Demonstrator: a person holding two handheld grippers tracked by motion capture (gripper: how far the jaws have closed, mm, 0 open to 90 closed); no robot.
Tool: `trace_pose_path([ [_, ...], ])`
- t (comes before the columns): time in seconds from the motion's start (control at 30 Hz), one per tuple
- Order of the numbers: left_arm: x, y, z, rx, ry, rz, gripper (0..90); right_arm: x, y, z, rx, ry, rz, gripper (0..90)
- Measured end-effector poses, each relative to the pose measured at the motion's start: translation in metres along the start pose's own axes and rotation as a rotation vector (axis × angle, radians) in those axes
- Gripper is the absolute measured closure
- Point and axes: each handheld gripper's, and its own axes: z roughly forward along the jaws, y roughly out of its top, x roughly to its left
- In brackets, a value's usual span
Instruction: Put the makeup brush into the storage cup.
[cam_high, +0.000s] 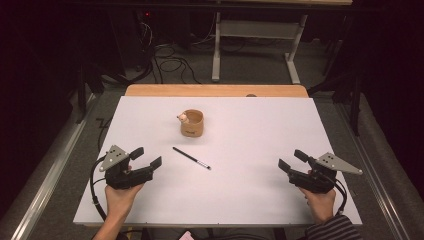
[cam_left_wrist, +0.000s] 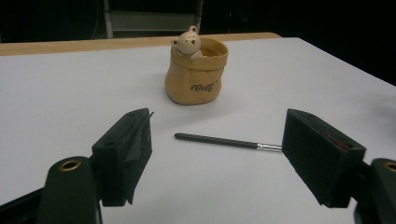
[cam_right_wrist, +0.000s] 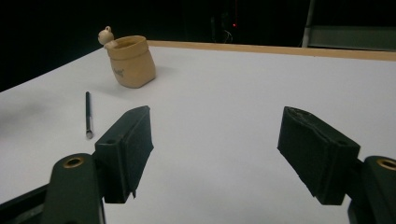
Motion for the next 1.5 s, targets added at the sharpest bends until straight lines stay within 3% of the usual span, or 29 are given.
trace_pose_path([
  [1.03, 0.0029, -0.0024, -0.0074, 0.027, 0.008, -0.002, 28.4, -0.0001, -0.0005, 0.0003, 0.015, 0.004, 0.009, 28.4],
  [1.37, 0.0019, 0.0028, -0.0057, 0.04, -0.031, -0.005, 28.4, -0.0001, -0.0005, 0.0012, 0.017, 0.001, 0.006, 28.4],
  [1.5, 0.002, 0.0046, -0.0031, 0.054, -0.018, 0.005, 28.0, 0.0004, -0.0004, 0.0006, 0.013, 0.004, 0.004, 28.4],
])
